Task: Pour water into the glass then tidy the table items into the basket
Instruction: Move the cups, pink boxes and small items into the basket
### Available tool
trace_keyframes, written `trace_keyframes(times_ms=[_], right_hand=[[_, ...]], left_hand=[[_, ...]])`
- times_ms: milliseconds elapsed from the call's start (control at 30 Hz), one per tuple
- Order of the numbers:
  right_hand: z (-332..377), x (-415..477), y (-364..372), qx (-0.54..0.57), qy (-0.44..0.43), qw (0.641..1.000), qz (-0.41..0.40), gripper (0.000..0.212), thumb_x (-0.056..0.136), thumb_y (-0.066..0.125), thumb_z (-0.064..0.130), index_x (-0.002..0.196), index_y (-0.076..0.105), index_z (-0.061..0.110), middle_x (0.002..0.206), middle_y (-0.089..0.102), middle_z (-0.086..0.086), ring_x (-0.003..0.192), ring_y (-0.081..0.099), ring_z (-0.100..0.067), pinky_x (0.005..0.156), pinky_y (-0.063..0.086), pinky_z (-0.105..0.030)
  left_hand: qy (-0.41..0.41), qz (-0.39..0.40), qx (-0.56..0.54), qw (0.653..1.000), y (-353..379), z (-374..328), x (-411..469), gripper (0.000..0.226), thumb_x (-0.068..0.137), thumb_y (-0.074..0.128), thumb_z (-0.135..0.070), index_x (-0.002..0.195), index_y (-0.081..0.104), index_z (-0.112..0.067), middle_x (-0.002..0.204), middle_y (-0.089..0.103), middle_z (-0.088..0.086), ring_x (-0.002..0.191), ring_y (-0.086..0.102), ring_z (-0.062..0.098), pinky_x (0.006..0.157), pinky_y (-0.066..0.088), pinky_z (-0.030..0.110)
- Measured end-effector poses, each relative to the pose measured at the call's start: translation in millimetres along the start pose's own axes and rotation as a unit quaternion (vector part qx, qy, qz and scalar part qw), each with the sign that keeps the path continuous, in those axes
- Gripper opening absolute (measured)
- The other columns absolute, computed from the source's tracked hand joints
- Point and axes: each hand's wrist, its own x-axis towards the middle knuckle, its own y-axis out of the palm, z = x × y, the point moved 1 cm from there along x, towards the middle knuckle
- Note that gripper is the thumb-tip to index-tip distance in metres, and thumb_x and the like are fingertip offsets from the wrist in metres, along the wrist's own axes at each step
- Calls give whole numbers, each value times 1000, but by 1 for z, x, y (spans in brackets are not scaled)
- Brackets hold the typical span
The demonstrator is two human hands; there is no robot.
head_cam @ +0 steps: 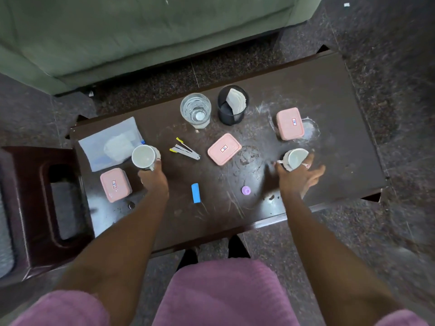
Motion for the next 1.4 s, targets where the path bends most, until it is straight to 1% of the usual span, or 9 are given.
trace_keyframes(times_ms=[233,367,533,667,733,933,1067,1233,1400], right_hand=[[11,31,2,16,31,998,59,69,79,72,30,138,36,24,131,36,-21,113,50,-45,97,43,-41],[13,26,4,-3,9,999,48,54,83,64,18,131,43,24,128,39,-20,110,52,-45,93,46,-41],[14,2,4,-44,-50,996,59,56,81,66,19,132,44,25,127,39,-20,112,47,-44,92,45,-43],[21,-33,6,-95,-164,979,68,62,78,68,24,136,45,25,125,40,-20,110,42,-39,93,40,-40],[27,-51,9,-114,-238,961,80,61,77,69,27,134,49,23,123,42,-20,108,42,-38,92,40,-39],[73,-102,41,-105,-431,880,167,57,65,68,31,121,62,20,110,52,-20,100,47,-40,86,45,-44],[123,-143,70,-88,-531,822,186,55,61,52,36,112,64,22,98,54,-17,89,52,-40,82,45,-38],[211,-216,108,-112,-614,744,240,58,61,67,25,119,64,24,110,54,-17,103,50,-42,93,37,-34],[298,-320,139,-103,-663,670,317,60,69,68,21,128,58,26,129,46,-14,120,36,-36,97,41,-39]], left_hand=[[-88,122,15,989,-1,16,21,59,91,41,-44,129,46,1,134,51,22,123,50,38,103,42,46],[-79,107,-103,986,-1,18,15,41,98,44,-21,125,51,9,101,63,15,81,60,18,67,48,21],[-86,124,-159,976,-4,15,9,33,99,42,-11,123,51,10,130,56,19,105,56,22,103,43,32],[-80,116,-187,972,-7,14,7,33,99,42,-9,120,51,14,100,62,16,88,58,17,101,43,30],[-76,110,-205,970,-8,16,5,31,98,43,-8,118,52,14,81,58,3,75,55,8,98,44,27],[-52,90,-272,957,-19,6,4,21,96,49,-6,104,60,9,76,58,-1,72,55,4,73,52,12],[-29,87,-303,948,-47,-10,17,28,95,51,-7,70,61,-16,74,61,-3,75,57,5,84,49,20],[-27,42,-355,933,-107,-32,67,31,90,58,-11,63,66,-24,80,69,2,86,64,17,89,49,30],[-12,-39,-426,904,-192,-65,127,28,93,54,-7,68,63,-18,51,66,-18,59,61,-5,75,48,21]])
